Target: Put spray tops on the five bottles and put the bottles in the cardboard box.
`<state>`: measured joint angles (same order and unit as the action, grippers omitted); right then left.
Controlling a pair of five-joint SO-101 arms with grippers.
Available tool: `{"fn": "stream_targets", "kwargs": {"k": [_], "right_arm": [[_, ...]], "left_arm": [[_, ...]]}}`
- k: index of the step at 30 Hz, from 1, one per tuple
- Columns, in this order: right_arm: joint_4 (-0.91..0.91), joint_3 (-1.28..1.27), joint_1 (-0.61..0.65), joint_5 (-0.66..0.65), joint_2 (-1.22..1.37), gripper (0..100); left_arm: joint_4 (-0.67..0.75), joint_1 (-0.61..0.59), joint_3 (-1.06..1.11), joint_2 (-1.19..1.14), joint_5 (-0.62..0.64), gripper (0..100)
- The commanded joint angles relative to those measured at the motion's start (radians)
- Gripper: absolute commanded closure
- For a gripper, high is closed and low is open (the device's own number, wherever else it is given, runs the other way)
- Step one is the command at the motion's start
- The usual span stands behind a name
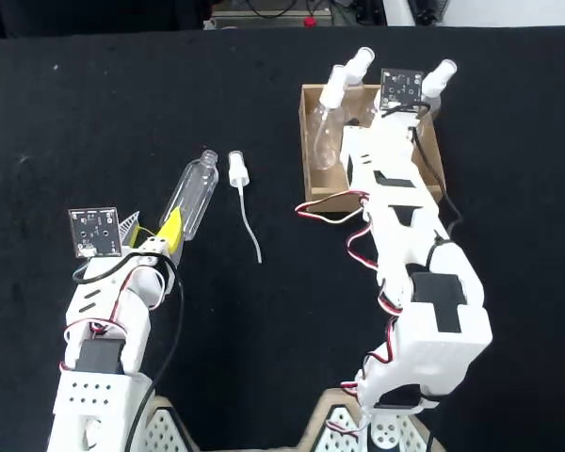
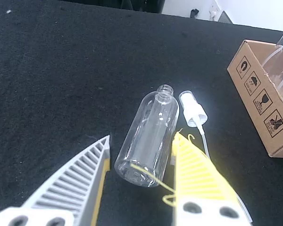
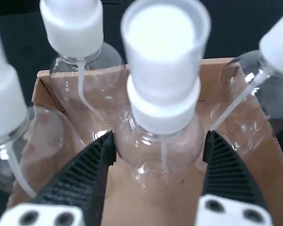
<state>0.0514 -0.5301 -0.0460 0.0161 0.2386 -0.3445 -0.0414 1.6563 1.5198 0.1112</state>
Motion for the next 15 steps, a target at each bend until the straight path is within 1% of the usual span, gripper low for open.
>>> {"fn": "stream_targets", "kwargs": {"k": [1,15], "right_arm": [[-0.005,0.038,-0.009,0.008,-0.071,72.4],[-0.005,0.019,-0.008,0.008,-0.082,72.3]], "left_arm": [[0.021,-0.001,-0.010,0.011,0.005,80],[0.023,0.001,-0.010,0.011,0.003,80]]}}
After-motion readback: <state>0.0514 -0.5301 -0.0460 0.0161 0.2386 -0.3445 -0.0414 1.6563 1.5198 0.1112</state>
